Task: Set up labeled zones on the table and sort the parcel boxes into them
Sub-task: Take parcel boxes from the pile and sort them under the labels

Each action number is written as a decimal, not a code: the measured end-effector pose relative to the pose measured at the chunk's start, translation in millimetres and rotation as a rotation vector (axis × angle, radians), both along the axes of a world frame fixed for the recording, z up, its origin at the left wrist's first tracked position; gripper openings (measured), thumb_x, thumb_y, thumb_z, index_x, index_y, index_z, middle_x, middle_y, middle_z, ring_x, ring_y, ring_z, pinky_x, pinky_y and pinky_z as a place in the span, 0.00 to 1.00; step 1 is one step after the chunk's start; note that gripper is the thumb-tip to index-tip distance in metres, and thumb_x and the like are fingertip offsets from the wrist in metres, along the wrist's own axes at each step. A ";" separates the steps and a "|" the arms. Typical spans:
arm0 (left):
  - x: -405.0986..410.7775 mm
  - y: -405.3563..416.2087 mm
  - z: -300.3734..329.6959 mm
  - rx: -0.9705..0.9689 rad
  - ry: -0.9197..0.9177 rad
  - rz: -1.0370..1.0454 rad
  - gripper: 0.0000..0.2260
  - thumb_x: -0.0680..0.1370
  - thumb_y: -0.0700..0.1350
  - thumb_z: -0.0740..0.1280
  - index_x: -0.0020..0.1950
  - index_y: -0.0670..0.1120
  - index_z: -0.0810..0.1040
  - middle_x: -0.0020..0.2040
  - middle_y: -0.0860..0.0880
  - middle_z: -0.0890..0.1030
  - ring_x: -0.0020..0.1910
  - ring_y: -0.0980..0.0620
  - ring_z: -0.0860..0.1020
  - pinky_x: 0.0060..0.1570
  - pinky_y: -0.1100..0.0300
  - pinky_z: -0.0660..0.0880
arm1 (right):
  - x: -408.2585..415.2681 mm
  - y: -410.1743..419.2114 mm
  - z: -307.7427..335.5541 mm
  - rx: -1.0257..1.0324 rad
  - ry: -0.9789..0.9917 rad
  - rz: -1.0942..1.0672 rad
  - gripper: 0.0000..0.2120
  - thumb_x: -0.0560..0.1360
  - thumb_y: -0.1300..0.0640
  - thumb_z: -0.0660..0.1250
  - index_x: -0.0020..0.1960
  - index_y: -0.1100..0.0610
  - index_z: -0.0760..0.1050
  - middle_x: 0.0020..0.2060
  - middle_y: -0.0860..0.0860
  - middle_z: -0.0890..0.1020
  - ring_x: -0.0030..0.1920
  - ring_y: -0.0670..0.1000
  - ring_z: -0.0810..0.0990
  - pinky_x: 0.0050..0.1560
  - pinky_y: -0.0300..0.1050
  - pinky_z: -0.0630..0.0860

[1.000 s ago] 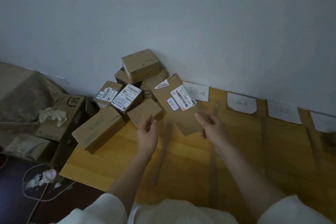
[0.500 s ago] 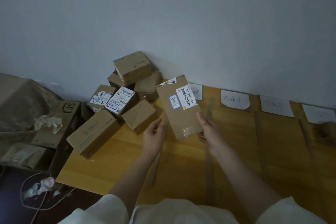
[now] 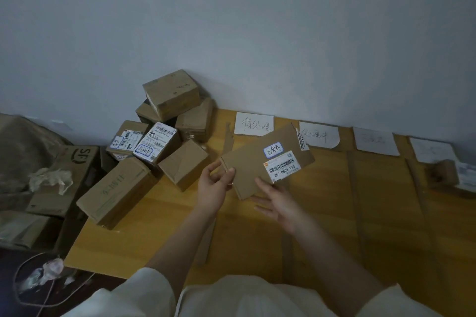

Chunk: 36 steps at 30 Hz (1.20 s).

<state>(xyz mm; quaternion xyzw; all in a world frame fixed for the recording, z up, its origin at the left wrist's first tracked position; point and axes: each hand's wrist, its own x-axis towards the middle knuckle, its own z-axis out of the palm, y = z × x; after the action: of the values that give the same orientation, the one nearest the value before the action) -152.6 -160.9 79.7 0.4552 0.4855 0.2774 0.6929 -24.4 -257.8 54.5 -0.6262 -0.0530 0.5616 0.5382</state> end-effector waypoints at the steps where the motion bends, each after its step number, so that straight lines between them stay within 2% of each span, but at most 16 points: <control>1: -0.1 0.4 -1.2 0.004 0.007 0.001 0.20 0.77 0.42 0.68 0.67 0.42 0.68 0.51 0.47 0.81 0.47 0.52 0.80 0.45 0.62 0.77 | 3.4 -1.3 0.1 -0.001 0.000 -0.069 0.21 0.76 0.48 0.68 0.67 0.49 0.70 0.58 0.49 0.82 0.52 0.52 0.84 0.46 0.46 0.79; 4: -1.3 1.0 -7.5 0.006 0.041 -0.008 0.20 0.78 0.44 0.67 0.69 0.44 0.68 0.56 0.46 0.81 0.52 0.48 0.80 0.50 0.58 0.77 | 14.5 -6.7 -0.4 0.004 0.057 -0.220 0.17 0.78 0.51 0.67 0.65 0.51 0.71 0.55 0.51 0.82 0.50 0.51 0.83 0.45 0.45 0.78; 9: 5.4 -2.4 -12.8 -0.003 0.055 -0.014 0.19 0.79 0.42 0.65 0.70 0.43 0.67 0.58 0.43 0.79 0.47 0.55 0.79 0.42 0.62 0.76 | 15.9 -17.5 -2.0 0.017 0.129 -0.234 0.11 0.78 0.54 0.66 0.60 0.53 0.72 0.50 0.51 0.83 0.49 0.52 0.82 0.47 0.45 0.78; 11: 10.8 -4.5 -12.4 0.005 0.063 -0.019 0.18 0.80 0.41 0.64 0.70 0.43 0.68 0.56 0.43 0.79 0.45 0.56 0.78 0.42 0.61 0.76 | 16.9 -21.0 -3.5 0.018 0.154 -0.261 0.09 0.78 0.55 0.66 0.58 0.52 0.73 0.50 0.52 0.83 0.50 0.53 0.82 0.47 0.46 0.78; 15: 20.3 -7.7 -13.1 0.010 0.074 -0.042 0.18 0.80 0.41 0.63 0.70 0.44 0.68 0.52 0.46 0.79 0.44 0.56 0.77 0.46 0.59 0.76 | 22.0 -27.6 -7.0 0.022 0.176 -0.280 0.08 0.78 0.55 0.66 0.57 0.51 0.74 0.50 0.52 0.83 0.49 0.52 0.83 0.51 0.48 0.77; 18: 28.4 -12.0 -15.9 0.029 0.094 -0.068 0.18 0.81 0.42 0.63 0.70 0.43 0.69 0.53 0.46 0.79 0.45 0.56 0.78 0.47 0.57 0.77 | 27.7 -33.9 -8.8 0.022 0.179 -0.301 0.08 0.78 0.54 0.66 0.57 0.51 0.74 0.52 0.52 0.83 0.49 0.52 0.83 0.49 0.47 0.78; 22: 41.6 -19.9 -23.5 0.037 0.175 -0.140 0.19 0.80 0.47 0.64 0.71 0.47 0.69 0.53 0.49 0.79 0.52 0.52 0.78 0.58 0.49 0.77 | 40.4 -48.9 -13.4 0.015 0.202 -0.351 0.10 0.78 0.53 0.66 0.59 0.52 0.74 0.54 0.53 0.82 0.52 0.53 0.82 0.51 0.48 0.78; 24: 50.1 -27.0 -28.7 0.067 0.241 -0.204 0.21 0.80 0.50 0.64 0.72 0.48 0.68 0.56 0.50 0.79 0.54 0.52 0.79 0.59 0.49 0.76 | 50.1 -60.4 -15.8 0.002 0.206 -0.392 0.10 0.78 0.53 0.67 0.58 0.52 0.74 0.54 0.53 0.82 0.52 0.53 0.82 0.52 0.48 0.77; 28: 73.0 -45.3 -37.6 0.128 0.344 -0.336 0.21 0.81 0.51 0.62 0.73 0.48 0.66 0.62 0.48 0.76 0.54 0.52 0.77 0.53 0.57 0.74 | 79.9 -92.8 -23.6 -0.044 0.200 -0.499 0.09 0.78 0.50 0.66 0.56 0.52 0.74 0.54 0.54 0.81 0.52 0.54 0.81 0.48 0.48 0.78; 30: 85.8 -54.9 -41.3 0.140 0.385 -0.408 0.21 0.80 0.52 0.62 0.72 0.49 0.67 0.64 0.48 0.76 0.57 0.51 0.77 0.55 0.55 0.74 | 99.4 -111.9 -28.9 -0.068 0.220 -0.583 0.10 0.78 0.50 0.67 0.55 0.55 0.75 0.53 0.56 0.80 0.53 0.56 0.81 0.49 0.50 0.79; 32: 100.0 -65.3 -43.4 0.154 0.428 -0.469 0.21 0.80 0.53 0.62 0.72 0.49 0.68 0.65 0.47 0.76 0.60 0.49 0.76 0.58 0.53 0.74 | 120.5 -130.0 -32.2 -0.079 0.250 -0.672 0.11 0.78 0.51 0.66 0.56 0.58 0.74 0.50 0.57 0.79 0.50 0.57 0.81 0.47 0.52 0.79; 36: 132.2 -88.9 -45.5 0.186 0.470 -0.554 0.19 0.80 0.49 0.62 0.70 0.46 0.70 0.63 0.47 0.76 0.57 0.51 0.75 0.52 0.58 0.72 | 165.6 -161.7 -37.9 -0.080 0.247 -0.759 0.13 0.80 0.52 0.64 0.60 0.57 0.72 0.51 0.56 0.80 0.50 0.56 0.80 0.51 0.53 0.77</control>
<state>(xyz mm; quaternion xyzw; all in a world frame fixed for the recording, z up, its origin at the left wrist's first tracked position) -20.4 -249.7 34.2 0.6816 0.4624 0.0102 0.5670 141.3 -419.5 16.6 -0.5496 0.2692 0.3958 0.6848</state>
